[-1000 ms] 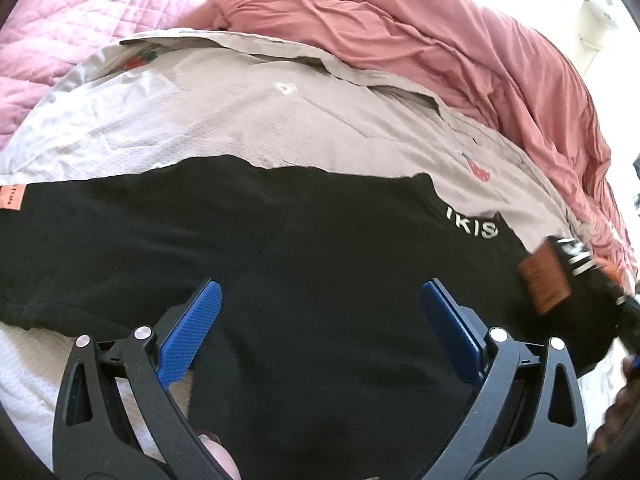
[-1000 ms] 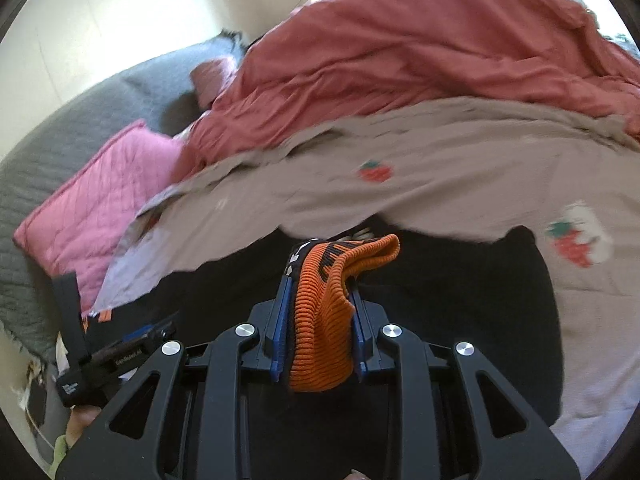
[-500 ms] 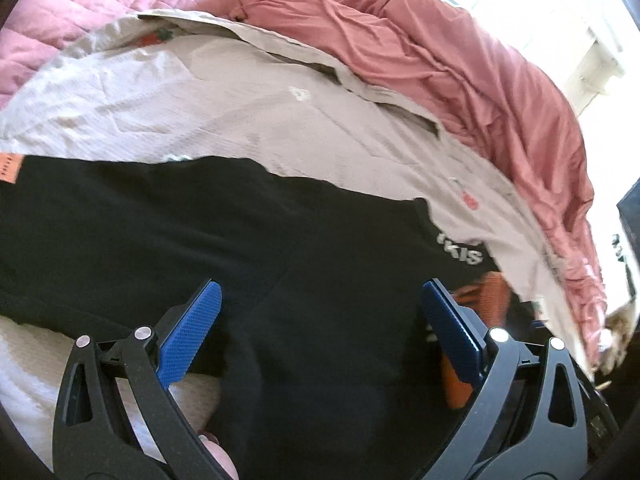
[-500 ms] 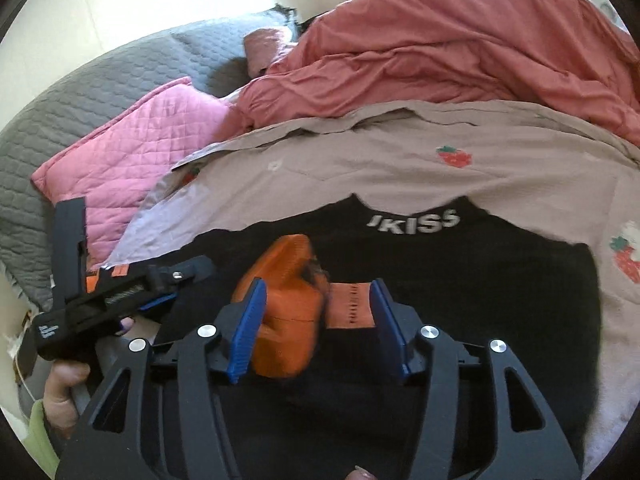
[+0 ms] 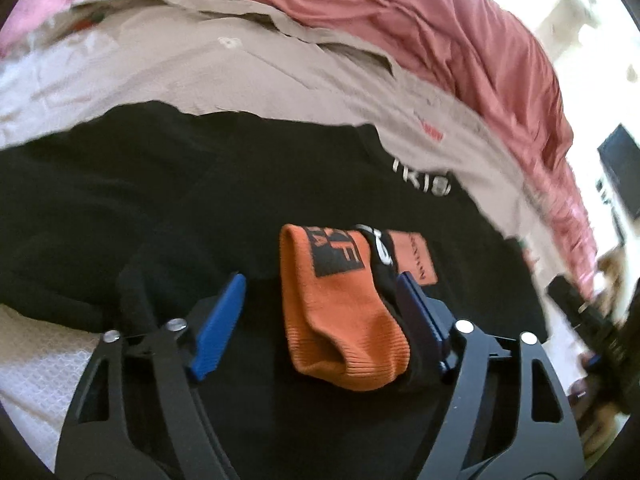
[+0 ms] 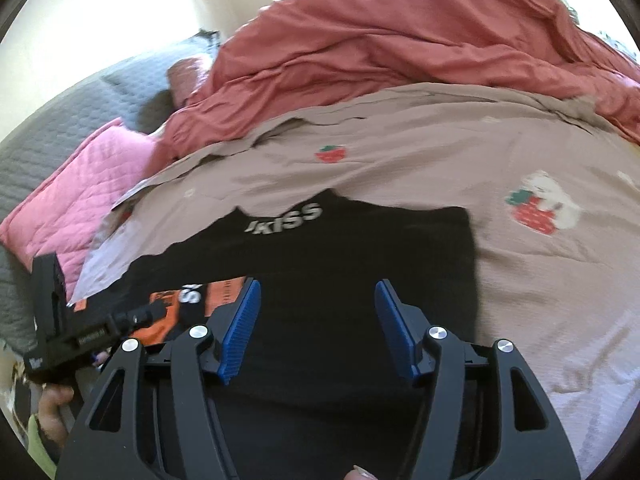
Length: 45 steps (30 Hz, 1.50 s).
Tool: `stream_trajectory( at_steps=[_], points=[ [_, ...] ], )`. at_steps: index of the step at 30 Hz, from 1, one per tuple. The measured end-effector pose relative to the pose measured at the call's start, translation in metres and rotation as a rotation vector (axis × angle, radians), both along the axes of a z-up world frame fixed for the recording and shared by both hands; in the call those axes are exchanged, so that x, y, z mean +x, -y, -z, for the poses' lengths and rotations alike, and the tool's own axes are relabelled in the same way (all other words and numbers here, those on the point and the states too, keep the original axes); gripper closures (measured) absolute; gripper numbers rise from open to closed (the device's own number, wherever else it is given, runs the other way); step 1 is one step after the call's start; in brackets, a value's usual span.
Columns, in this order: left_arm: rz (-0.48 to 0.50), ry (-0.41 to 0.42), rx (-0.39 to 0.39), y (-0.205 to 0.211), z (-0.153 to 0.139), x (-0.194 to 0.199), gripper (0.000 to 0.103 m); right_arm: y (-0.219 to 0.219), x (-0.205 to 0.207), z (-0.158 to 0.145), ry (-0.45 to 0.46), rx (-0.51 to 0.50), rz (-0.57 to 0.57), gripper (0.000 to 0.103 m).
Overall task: Fold small clothes
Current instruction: 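Grasp the folded orange cuff with the left tool, reposition it, release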
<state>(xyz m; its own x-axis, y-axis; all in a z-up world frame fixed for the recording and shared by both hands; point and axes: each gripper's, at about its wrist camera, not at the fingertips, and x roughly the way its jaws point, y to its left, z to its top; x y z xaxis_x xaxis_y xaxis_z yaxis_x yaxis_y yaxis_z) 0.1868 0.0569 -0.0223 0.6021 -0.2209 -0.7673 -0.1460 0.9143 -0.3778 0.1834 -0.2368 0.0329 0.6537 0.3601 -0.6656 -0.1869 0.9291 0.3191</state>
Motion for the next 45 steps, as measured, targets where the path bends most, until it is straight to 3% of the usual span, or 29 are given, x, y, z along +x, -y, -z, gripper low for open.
stream_trajectory(
  at_steps=[3, 4, 6, 10, 12, 15, 19, 27, 30, 32, 34, 39, 42, 45],
  points=[
    [0.007, 0.018, 0.085, 0.011, 0.001, 0.002, 0.085, 0.016, 0.0, 0.002, -0.005, 0.008, 0.044, 0.045],
    [0.017, 0.033, 0.087, 0.014, 0.0, 0.002, 0.091, 0.022, 0.0, 0.003, -0.006, 0.012, 0.058, 0.045],
    [0.035, 0.065, 0.109, 0.017, -0.007, 0.003, 0.093, 0.033, 0.001, 0.003, -0.005, 0.02, 0.088, 0.045],
    [0.004, 0.159, 0.176, 0.007, -0.031, 0.011, 0.093, 0.043, 0.002, 0.004, -0.004, 0.007, 0.118, 0.045],
    [-0.024, 0.166, 0.208, -0.002, -0.034, 0.014, 0.094, 0.042, 0.003, 0.005, -0.005, -0.005, 0.117, 0.045],
    [-0.031, 0.132, 0.183, -0.018, -0.027, 0.02, 0.093, 0.032, 0.005, 0.01, -0.012, -0.052, 0.109, 0.045],
    [-0.025, 0.073, 0.212, -0.019, -0.009, 0.024, 0.089, 0.013, 0.007, 0.015, -0.017, -0.122, 0.08, 0.045],
    [-0.026, 0.073, 0.185, -0.026, -0.011, 0.013, 0.086, -0.031, 0.019, 0.021, 0.005, -0.198, -0.05, 0.045],
    [-0.062, 0.087, 0.179, -0.036, -0.019, 0.006, 0.086, -0.037, 0.033, 0.035, -0.041, -0.272, -0.052, 0.045],
    [-0.097, 0.114, 0.221, -0.043, -0.03, 0.0, 0.086, -0.032, 0.043, 0.051, -0.104, -0.341, -0.013, 0.046],
    [-0.114, 0.138, 0.242, -0.045, -0.038, -0.005, 0.086, -0.025, 0.046, 0.057, -0.128, -0.33, 0.002, 0.052],
    [-0.017, 0.199, 0.286, -0.018, -0.047, -0.006, 0.084, -0.021, 0.044, 0.055, -0.128, -0.318, 0.003, 0.053],
    [0.066, 0.155, 0.342, 0.006, -0.032, 0.0, 0.073, -0.017, 0.042, 0.054, -0.129, -0.309, 0.01, 0.053],
    [0.082, 0.023, 0.379, 0.01, -0.002, 0.011, 0.062, -0.011, 0.04, 0.054, -0.13, -0.322, 0.022, 0.053]
  ],
)
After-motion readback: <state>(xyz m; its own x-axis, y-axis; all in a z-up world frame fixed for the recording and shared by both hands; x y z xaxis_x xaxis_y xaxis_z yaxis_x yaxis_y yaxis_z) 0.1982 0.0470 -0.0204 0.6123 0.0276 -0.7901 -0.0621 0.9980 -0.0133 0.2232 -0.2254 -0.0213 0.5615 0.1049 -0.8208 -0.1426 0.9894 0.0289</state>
